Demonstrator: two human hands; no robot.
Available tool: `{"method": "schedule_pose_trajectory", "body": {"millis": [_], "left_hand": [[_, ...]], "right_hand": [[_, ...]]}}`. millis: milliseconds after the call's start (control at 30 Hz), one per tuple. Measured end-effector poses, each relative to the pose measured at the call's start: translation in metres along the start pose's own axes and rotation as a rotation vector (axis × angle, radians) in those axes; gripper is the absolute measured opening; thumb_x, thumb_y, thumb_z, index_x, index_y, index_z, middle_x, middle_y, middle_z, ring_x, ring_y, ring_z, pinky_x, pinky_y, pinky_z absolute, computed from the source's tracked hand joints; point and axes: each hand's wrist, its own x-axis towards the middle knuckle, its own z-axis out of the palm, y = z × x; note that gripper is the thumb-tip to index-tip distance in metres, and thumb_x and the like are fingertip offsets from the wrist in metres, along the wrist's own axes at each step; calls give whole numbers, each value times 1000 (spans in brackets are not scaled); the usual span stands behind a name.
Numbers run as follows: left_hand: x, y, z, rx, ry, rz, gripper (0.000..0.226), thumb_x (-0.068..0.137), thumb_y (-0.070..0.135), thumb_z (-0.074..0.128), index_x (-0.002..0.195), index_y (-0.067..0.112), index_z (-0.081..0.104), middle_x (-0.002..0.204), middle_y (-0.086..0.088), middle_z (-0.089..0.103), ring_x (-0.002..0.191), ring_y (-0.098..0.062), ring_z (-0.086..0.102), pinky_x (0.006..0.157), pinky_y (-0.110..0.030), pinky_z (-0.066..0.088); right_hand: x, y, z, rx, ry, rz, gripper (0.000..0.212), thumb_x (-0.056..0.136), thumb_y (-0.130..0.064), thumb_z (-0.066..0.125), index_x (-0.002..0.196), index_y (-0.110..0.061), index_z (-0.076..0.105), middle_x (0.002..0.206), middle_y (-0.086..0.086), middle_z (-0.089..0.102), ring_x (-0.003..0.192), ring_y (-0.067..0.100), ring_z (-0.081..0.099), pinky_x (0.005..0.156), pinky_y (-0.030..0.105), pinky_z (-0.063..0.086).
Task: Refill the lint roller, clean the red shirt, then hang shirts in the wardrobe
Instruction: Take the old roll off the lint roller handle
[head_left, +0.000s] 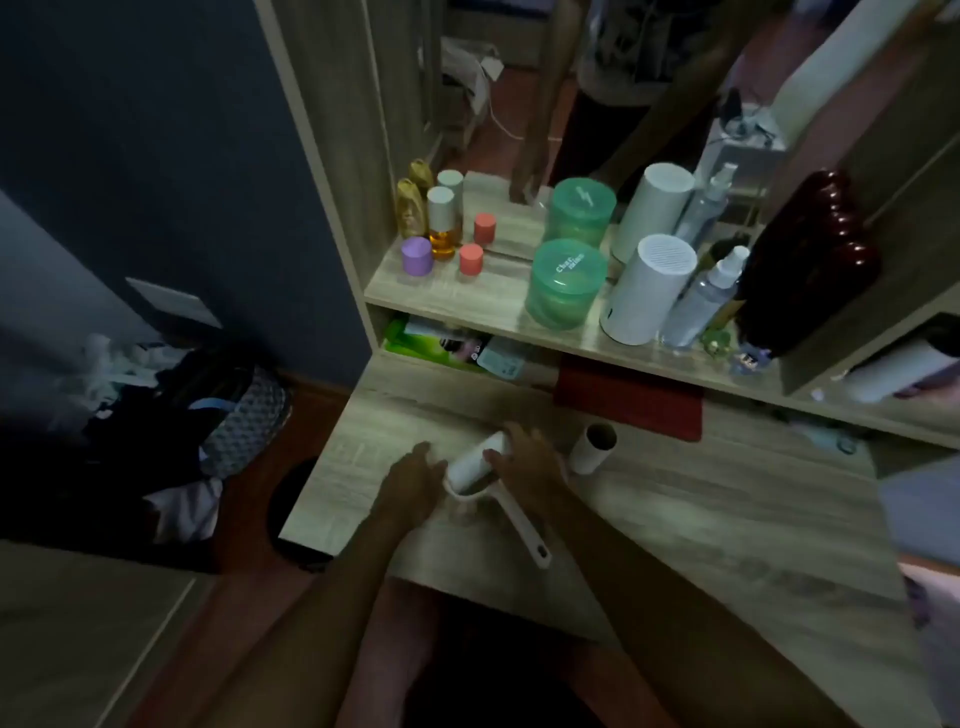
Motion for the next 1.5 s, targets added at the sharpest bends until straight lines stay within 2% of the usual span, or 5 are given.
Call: {"method": "schedule_pose_trajectory", "body": {"millis": [267, 633, 933, 1167, 1500], "left_hand": [[-15, 27, -1, -413, 195, -76, 35, 97, 24, 43, 99, 0, 69, 96, -18, 71, 86, -26, 65, 69, -22, 42], [-33, 54, -100, -1208, 222, -152, 21, 94, 21, 55, 109, 23, 69, 116, -1, 68, 109, -16, 62, 96, -35, 49], [-35, 68, -137, -1467, 206, -89, 41, 84, 19, 63, 122, 3, 61, 119, -17, 66, 113, -29, 61, 100, -42, 47], [-43, 64, -152, -1057, 179, 58, 23, 96, 17, 49, 111, 16, 66, 110, -8, 70, 98, -18, 66, 84, -27, 56], [-37, 53, -170, -460, 98, 82, 53, 98, 5, 42, 147, 13, 25, 129, -13, 49, 104, -26, 56, 83, -37, 52]], "right_hand": [[15, -6, 3, 268, 67, 80, 36, 85, -24, 69, 114, -6, 59, 111, 12, 65, 103, 26, 59, 79, 28, 42], [7, -71, -58, 861, -6, 66, 35, 81, -15, 75, 101, -10, 48, 93, 1, 56, 79, 14, 60, 43, 21, 51], [6, -87, -76, 925, -178, -190, 57, 69, -21, 85, 117, -21, 54, 120, 5, 57, 102, 21, 63, 65, 29, 55], [-3, -99, -82, 25, -24, -542, 56, 73, -41, 79, 120, -20, 59, 109, -8, 59, 91, 1, 48, 76, 10, 35], [-11, -115, -67, -84, 3, -604, 63, 79, -39, 69, 131, -7, 53, 128, 9, 58, 117, 21, 56, 94, 14, 25]]}}
